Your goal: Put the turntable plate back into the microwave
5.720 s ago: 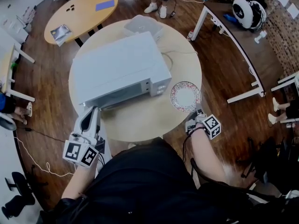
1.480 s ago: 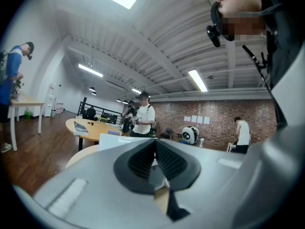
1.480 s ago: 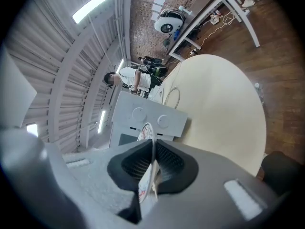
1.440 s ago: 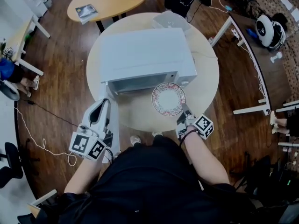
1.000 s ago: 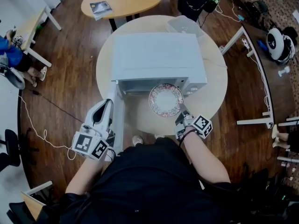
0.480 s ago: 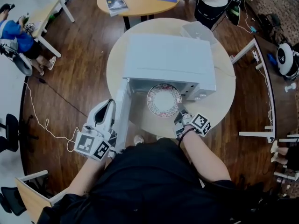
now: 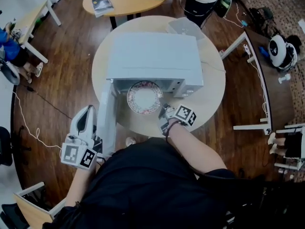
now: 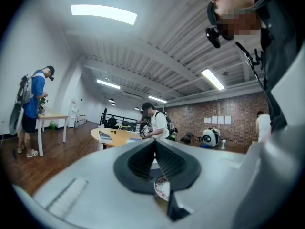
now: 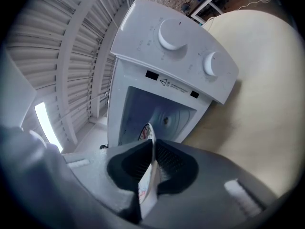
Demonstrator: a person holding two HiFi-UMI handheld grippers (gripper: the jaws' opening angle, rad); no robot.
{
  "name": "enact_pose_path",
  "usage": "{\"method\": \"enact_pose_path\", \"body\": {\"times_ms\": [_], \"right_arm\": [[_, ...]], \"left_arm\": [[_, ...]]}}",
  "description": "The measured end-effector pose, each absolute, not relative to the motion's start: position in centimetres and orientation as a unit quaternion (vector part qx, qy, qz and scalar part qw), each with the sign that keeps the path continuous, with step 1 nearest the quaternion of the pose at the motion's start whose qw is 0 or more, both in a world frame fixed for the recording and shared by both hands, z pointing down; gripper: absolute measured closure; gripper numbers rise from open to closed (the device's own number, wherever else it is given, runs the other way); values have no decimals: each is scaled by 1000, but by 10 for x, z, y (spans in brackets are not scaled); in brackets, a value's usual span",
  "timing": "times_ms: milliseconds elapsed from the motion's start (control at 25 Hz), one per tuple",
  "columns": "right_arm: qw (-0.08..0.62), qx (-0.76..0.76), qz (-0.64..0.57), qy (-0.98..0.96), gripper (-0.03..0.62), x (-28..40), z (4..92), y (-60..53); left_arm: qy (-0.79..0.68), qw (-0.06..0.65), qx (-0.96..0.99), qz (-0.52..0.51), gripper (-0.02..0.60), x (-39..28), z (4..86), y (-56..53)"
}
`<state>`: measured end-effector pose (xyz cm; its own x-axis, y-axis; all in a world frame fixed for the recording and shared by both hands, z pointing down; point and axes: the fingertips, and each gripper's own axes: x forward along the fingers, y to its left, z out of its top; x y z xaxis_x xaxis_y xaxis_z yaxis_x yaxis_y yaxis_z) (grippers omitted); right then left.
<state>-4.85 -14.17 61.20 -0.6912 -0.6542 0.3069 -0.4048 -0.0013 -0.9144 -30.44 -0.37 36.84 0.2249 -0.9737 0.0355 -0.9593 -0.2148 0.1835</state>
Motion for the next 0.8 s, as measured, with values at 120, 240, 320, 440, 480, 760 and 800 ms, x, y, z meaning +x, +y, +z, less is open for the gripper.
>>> {"method": "enact_pose_path", "body": {"times_ms": [120,240,320,440,480,760,800], "right_arm": [[97,-379,-600,698,569,-42,606,-148],[99,-378,-600,698,569,-42,607,-152],[99,-375,-601,698,569,-44,607,-154],[98,-374,-603,698,569,-45,608,-156],[97,-373,-605,697,569,-46,608,-157],[93,-384,-605,692,569,-24,611,-169],[95,-385,-606,689,568,-23,612,-170]], "left_arm": [[-626,85,774,-49,577,-298,368,-11],[-628,85,772,-46,577,-300,368,-13],[-632,84,769,-42,577,-301,369,-13],[-636,87,766,-40,577,-302,371,-17],[-636,87,766,-39,577,-302,371,-18],[-622,88,777,-33,577,-278,377,-37],[-620,86,779,-30,577,-276,376,-39]]}}
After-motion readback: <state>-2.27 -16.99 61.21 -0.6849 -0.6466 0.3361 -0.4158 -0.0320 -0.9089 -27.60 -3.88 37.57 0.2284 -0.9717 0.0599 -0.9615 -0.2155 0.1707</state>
